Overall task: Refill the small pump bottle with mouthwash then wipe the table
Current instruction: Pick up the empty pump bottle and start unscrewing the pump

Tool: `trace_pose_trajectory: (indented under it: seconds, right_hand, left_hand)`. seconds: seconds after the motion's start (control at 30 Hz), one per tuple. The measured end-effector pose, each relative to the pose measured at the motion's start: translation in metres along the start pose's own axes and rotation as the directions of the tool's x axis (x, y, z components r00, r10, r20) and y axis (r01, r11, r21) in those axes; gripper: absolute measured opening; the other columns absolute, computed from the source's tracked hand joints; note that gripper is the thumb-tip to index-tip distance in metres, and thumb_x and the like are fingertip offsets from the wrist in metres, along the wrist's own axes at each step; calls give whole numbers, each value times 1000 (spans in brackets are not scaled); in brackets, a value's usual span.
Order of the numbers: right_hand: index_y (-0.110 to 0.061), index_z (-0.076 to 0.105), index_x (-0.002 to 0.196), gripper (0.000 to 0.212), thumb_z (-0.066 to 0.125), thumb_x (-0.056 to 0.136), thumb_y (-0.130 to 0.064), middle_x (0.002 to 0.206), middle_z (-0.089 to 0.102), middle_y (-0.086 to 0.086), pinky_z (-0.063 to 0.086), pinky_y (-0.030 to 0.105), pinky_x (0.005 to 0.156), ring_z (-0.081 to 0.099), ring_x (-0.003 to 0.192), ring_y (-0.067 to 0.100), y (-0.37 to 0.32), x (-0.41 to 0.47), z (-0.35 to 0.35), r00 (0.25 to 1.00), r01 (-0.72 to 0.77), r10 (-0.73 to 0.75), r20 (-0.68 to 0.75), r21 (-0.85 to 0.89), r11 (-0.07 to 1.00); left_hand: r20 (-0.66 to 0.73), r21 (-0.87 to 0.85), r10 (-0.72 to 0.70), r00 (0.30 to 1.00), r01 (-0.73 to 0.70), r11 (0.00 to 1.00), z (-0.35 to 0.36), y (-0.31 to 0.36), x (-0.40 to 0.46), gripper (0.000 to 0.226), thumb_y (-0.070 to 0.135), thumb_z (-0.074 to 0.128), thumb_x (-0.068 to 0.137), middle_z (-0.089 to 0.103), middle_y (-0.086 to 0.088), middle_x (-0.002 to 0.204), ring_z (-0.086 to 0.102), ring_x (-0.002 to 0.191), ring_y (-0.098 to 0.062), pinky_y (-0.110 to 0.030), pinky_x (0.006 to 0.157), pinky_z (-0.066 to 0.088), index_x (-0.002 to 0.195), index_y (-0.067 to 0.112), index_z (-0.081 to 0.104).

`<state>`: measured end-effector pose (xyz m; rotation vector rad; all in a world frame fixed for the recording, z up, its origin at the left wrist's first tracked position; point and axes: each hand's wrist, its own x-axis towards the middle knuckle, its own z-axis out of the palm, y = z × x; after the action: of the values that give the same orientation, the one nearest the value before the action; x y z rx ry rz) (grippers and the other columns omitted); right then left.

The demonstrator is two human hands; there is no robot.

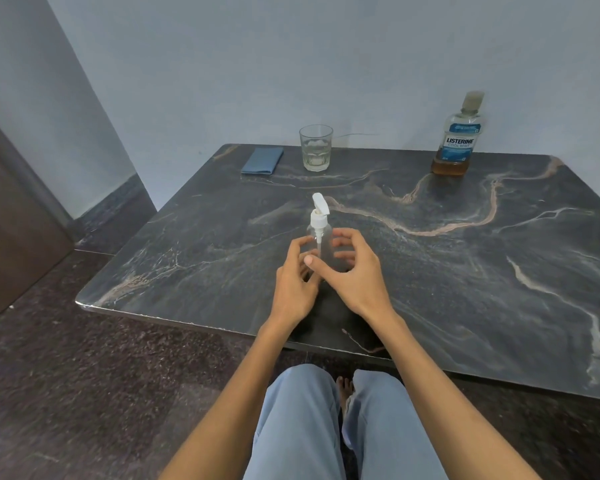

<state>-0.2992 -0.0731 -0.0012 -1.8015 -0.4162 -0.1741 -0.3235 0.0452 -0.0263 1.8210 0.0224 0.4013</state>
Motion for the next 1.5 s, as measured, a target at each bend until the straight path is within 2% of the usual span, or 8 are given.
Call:
trace_pose_trajectory:
  seconds: [0.17, 0.33, 0.47, 0.87, 1.1, 1.3, 1.4, 1.5]
  right_hand:
    - [-25, 50, 106, 57, 82, 61, -42, 104, 59, -12, 41, 7, 82, 56, 99, -2, -20, 15, 21, 985, 55, -18, -174, 213, 976]
    - [-25, 53, 89, 34, 80, 69, -28, 88, 64, -19, 50, 20, 74, 64, 84, 3, -25, 22, 34, 955, 111, -17, -295, 303, 947]
    - [-25, 55, 85, 24, 76, 75, -20, 86, 70, -5, 54, 28, 73, 68, 82, 12, -20, 22, 38, 949, 123, -3, -316, 360, 925]
    - [-23, 56, 86, 19, 72, 80, -14, 91, 70, 0, 54, 39, 80, 67, 88, 15, -24, 19, 42, 943, 134, 9, -333, 406, 904]
    - [-15, 59, 94, 12, 67, 84, -17, 93, 68, -1, 53, 34, 81, 66, 90, 13, -18, 20, 40, 949, 154, -43, -312, 343, 927]
    - [-11, 57, 122, 30, 40, 98, -17, 106, 62, -8, 46, 19, 84, 58, 97, 0, -9, 19, 35, 938, 252, -227, -263, 68, 965]
    - [-9, 42, 135, 38, 30, 100, -18, 100, 63, -5, 45, 13, 72, 60, 80, 1, -7, 22, 33, 942, 246, -218, -256, 83, 966]
    - [-13, 40, 128, 37, 34, 97, -33, 92, 65, -2, 46, 14, 67, 62, 73, 3, -7, 22, 32, 939, 267, -229, -256, 127, 955]
  left_hand:
    - [-12, 20, 13, 1000, -13, 1000, 3, 0, -1, 53, -1, 56, 88, 59, 23, 102, 58, 97, 16, -3, 81, 43, 129, 30, 41]
    - [-6, 49, 37, 999, -37, 998, 1, -1, -2, 55, 0, 57, 88, 61, 17, 106, 61, 105, 2, -10, 86, 46, 120, 41, 40]
    - [-2, 53, 52, 999, -52, 997, 1, -3, -2, 51, 0, 57, 88, 61, 21, 103, 61, 103, 3, -10, 86, 47, 126, 30, 42]
    - [4, 71, 60, 998, -60, 996, 1, -3, -2, 54, 0, 57, 88, 62, 23, 100, 61, 100, 6, -10, 85, 47, 134, 23, 41]
    - [6, 75, 53, 999, -53, 996, 1, -2, -3, 51, 1, 57, 89, 62, 23, 101, 61, 101, 5, -11, 85, 47, 131, 26, 42]
    - [3, 90, 38, 999, -38, 995, 1, -3, -3, 47, 2, 55, 90, 64, 15, 108, 61, 106, 1, -16, 91, 48, 129, 25, 43]
    - [-3, 88, 34, 999, -34, 996, 1, -3, -2, 49, 1, 56, 89, 65, 5, 113, 61, 108, -6, -22, 94, 49, 132, 22, 43]
    - [0, 84, 31, 1000, -31, 996, 1, -2, -2, 50, 0, 56, 89, 65, 6, 113, 61, 109, -6, -22, 94, 48, 131, 24, 42]
